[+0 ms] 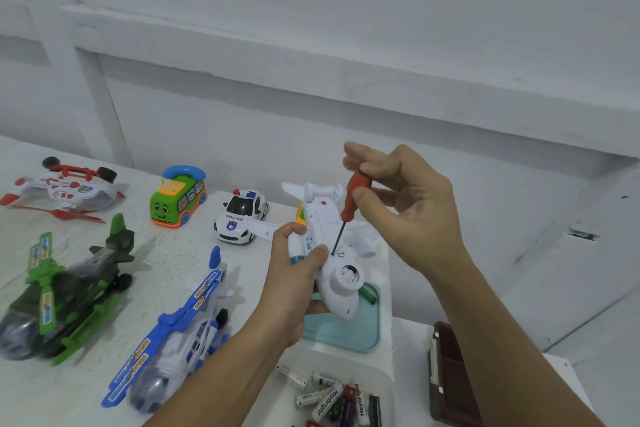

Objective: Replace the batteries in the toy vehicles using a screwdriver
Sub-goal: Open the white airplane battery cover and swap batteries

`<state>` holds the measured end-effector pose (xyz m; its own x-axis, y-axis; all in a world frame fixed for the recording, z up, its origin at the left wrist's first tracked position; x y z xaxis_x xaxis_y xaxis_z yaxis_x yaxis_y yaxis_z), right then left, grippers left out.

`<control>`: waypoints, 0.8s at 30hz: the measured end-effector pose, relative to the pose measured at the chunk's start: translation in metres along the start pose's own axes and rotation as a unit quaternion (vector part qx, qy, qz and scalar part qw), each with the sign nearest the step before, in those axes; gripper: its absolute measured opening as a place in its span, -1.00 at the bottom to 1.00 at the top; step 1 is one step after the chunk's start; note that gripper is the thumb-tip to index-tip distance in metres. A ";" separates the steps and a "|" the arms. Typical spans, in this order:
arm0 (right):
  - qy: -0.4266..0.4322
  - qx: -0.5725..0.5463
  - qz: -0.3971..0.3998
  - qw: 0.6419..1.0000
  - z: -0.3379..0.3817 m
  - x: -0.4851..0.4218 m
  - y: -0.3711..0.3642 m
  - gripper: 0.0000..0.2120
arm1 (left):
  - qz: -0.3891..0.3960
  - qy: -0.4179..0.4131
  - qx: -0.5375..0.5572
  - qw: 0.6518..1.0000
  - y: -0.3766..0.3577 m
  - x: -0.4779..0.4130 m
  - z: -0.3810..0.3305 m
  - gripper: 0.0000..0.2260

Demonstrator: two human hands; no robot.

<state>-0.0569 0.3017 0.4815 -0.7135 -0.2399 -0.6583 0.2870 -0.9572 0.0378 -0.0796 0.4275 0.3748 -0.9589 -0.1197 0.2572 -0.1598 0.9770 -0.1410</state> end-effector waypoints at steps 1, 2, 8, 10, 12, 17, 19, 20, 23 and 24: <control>-0.010 -0.017 -0.007 1.000 -0.001 -0.001 0.001 -0.74 | 0.000 0.000 0.000 1.000 0.000 0.000 0.000 -0.80; -0.009 -0.014 -0.015 1.000 -0.001 -0.002 0.002 -0.70 | 0.000 -0.001 0.001 1.000 0.000 -0.001 0.000 -0.80; 0.024 0.074 -0.042 0.996 -0.004 -0.006 0.005 -0.59 | -0.005 0.004 -0.002 1.000 -0.002 -0.002 0.003 -0.79; 0.029 0.077 -0.037 0.996 -0.007 -0.005 0.007 -0.69 | -0.004 0.007 -0.001 1.000 -0.003 -0.003 0.004 -0.79; 0.026 0.060 -0.016 0.998 -0.008 -0.003 0.011 -0.78 | -0.005 0.006 0.001 1.000 -0.004 -0.003 0.004 -0.79; -0.028 -0.004 -0.019 0.999 -0.010 -0.005 0.022 -0.73 | -0.012 -0.002 0.002 1.000 -0.006 -0.005 0.002 -0.80; -0.052 0.002 -0.051 0.997 -0.014 -0.008 0.024 -0.72 | -0.017 -0.004 0.004 1.000 -0.007 -0.006 0.003 -0.80; -0.067 0.003 -0.070 0.995 -0.018 -0.009 0.027 -0.74 | -0.020 -0.004 0.005 1.000 -0.008 -0.007 0.004 -0.80; -0.135 -0.061 -0.163 0.975 -0.034 -0.012 0.045 -0.77 | -0.032 -0.007 0.005 0.999 -0.007 -0.008 0.004 -0.80; -0.160 -0.106 -0.205 0.960 -0.042 -0.011 0.054 -0.79 | -0.038 -0.008 0.004 0.999 -0.006 -0.009 0.004 -0.80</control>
<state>-0.0065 0.2593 0.4596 -0.9444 0.0790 -0.3192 0.0403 -0.9356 -0.3508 -0.0710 0.4221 0.3695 -0.9476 -0.1965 0.2518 -0.2341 0.9636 -0.1292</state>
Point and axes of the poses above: each hand's wrist, its own x-axis away from the middle knuckle, its own y-axis out of the back of the hand, z = x × y, the point moved 2 cm from there along -x, towards the middle knuckle, and after that the axes turned 14 degrees about -x, right-handed, at the moved point
